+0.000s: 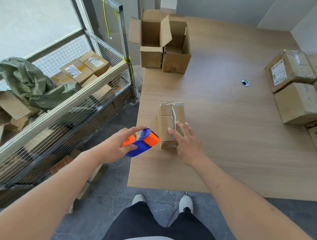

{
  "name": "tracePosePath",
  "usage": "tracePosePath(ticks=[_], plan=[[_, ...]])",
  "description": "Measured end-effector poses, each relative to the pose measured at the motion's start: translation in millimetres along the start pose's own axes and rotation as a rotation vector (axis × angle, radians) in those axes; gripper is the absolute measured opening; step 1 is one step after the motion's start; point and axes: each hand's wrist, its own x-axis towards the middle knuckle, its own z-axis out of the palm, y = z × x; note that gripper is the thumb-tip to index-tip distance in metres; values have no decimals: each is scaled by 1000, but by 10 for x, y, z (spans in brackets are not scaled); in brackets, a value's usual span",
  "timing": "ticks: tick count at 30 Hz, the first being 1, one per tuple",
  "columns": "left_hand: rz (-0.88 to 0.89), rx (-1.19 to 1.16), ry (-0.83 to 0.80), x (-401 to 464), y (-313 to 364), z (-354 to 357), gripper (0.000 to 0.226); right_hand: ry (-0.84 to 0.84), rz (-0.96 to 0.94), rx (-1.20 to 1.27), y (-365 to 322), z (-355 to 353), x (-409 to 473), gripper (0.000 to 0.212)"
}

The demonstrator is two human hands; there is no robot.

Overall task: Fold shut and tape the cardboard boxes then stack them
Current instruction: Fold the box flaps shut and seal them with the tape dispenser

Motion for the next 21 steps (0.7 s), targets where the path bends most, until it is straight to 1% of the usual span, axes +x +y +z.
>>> tracePosePath(ticks=[2, 4, 8, 13, 17, 21], plan=[[12, -10, -13, -5, 3, -2, 70, -37, -14, -9, -2, -53, -19, 83], [14, -7, -20, -14, -6, -11, 70, -49, 16, -21, -21, -97, -29, 79], [16, -9, -37, -53, -69, -26, 70, 14, 92, -57, -121, -100, 10, 64], [8, -27, -63, -61, -151, 14, 69, 83, 95, -103, -149, 37, -13, 64], [5, -30, -86, -63, -124, 78, 69, 84, 97, -108, -124, 57, 1, 64], [6, -37, -97, -106, 5, 131, 70, 55, 87, -53, -150, 23, -16, 62]])
